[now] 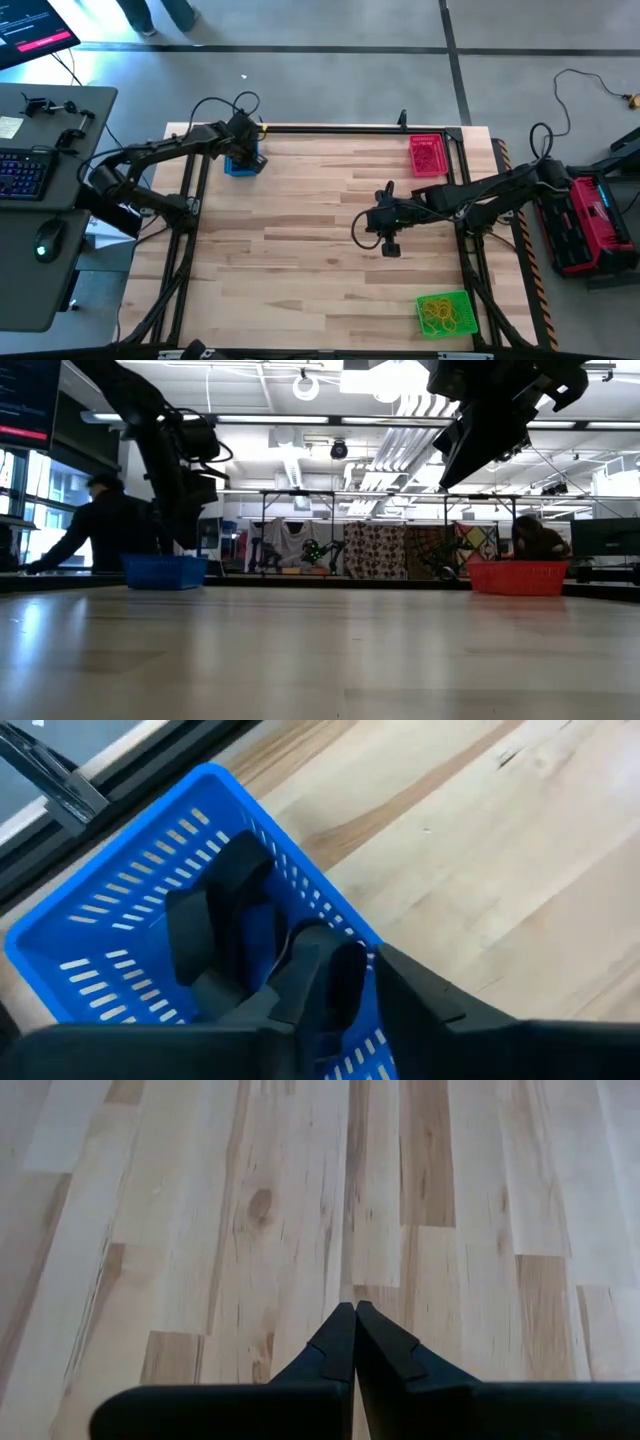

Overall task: Sort rubber bands into baskets
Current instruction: Return to Home Position

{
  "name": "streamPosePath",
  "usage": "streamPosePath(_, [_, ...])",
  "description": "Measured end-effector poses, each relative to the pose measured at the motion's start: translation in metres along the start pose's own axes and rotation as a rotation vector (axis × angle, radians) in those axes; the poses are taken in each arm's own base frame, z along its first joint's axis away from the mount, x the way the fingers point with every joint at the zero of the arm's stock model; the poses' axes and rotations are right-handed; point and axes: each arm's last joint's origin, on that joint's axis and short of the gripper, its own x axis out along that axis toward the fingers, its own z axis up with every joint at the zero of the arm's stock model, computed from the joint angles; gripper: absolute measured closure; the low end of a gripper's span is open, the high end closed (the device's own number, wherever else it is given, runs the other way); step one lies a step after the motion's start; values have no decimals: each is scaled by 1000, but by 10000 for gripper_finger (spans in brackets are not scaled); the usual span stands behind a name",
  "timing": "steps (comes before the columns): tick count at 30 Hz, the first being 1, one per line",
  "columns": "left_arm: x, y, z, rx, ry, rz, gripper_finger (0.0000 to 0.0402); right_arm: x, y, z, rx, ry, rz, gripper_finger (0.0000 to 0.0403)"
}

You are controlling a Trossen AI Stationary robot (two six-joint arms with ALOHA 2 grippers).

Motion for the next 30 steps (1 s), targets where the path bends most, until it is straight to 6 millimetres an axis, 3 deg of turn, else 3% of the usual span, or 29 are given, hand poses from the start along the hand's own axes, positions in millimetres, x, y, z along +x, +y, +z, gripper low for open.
streamPosePath(6, [-17, -7, -1, 67, -68, -9, 278, 0, -1, 1, -30, -6, -19, 403])
streamPosePath(11, [-39, -25, -5, 112, -322, -55, 281, 8, -3, 2, -105, -123, -27, 403])
streamPosePath(23, [-79, -70, -44, 315, -795, -303, 303, 36, -35, -30, -123, -410, -131, 403])
streamPosePath(30, [-78, -88, -71, 433, -999, -453, 304, 38, -45, -46, -143, -551, -185, 403])
